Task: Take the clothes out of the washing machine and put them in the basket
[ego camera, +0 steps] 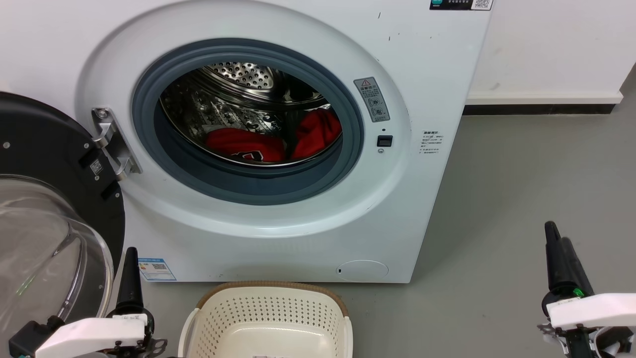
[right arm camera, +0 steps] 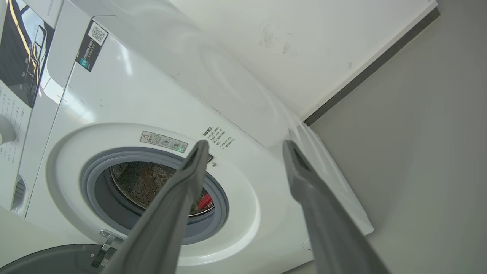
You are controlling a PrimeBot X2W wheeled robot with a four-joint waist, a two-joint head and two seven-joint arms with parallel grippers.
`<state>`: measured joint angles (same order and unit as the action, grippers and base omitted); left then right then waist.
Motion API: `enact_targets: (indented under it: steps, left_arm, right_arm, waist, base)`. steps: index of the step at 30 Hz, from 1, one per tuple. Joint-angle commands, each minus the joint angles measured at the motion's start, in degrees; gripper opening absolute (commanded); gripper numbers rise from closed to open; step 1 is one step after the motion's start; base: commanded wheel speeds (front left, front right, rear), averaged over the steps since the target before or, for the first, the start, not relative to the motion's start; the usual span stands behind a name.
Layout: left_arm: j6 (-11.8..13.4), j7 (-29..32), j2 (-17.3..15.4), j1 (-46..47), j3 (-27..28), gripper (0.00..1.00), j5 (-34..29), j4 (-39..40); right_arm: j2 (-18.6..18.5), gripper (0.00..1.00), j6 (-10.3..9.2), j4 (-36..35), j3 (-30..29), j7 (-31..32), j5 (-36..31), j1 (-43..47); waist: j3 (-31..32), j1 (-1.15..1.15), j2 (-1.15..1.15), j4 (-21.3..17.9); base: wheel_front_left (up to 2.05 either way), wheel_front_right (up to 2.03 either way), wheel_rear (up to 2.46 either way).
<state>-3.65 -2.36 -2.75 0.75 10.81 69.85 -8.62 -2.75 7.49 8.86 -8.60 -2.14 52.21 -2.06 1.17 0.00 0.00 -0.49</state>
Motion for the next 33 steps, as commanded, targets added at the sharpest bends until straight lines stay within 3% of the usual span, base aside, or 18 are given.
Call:
enact_targets:
  steps: [1,9,21,33]
  left_arm:
    - [0.3,-0.6,-0.1,0.2,-0.3,1.0,-2.2,2.5]
    - [1.2,-2.0,-0.1,-1.4,-2.0,1.0,-10.0,7.3]
    - [6.5,-4.2,-0.1,-3.6,-5.7,1.0,-22.6,10.1]
    - [8.8,-6.1,-0.1,-4.3,-9.9,1.0,-36.4,14.4]
  right_arm:
    - [-0.2,1.0,0.01,-2.7,0.2,-0.7,-4.7,-0.3]
    - [-0.2,1.0,0.01,-7.9,1.9,-2.1,-16.4,0.5]
    - [-0.2,1.0,0.01,-10.4,3.2,-4.3,-28.3,1.7]
    - [-0.2,1.0,0.01,-13.1,4.6,-6.3,-39.5,2.6]
  waist:
    - [0.0,0.0,0.0,0.0]
    - [0.2,0.0,0.0,0.0]
    - [0.6,0.0,0.0,-0.1]
    - [1.1,0.0,0.0,-0.2]
  base:
    - [0.0,0.0,0.0]
    - [0.0,0.0,0.0]
    - [0.0,0.0,0.0]
    - [0.0,0.0,0.0]
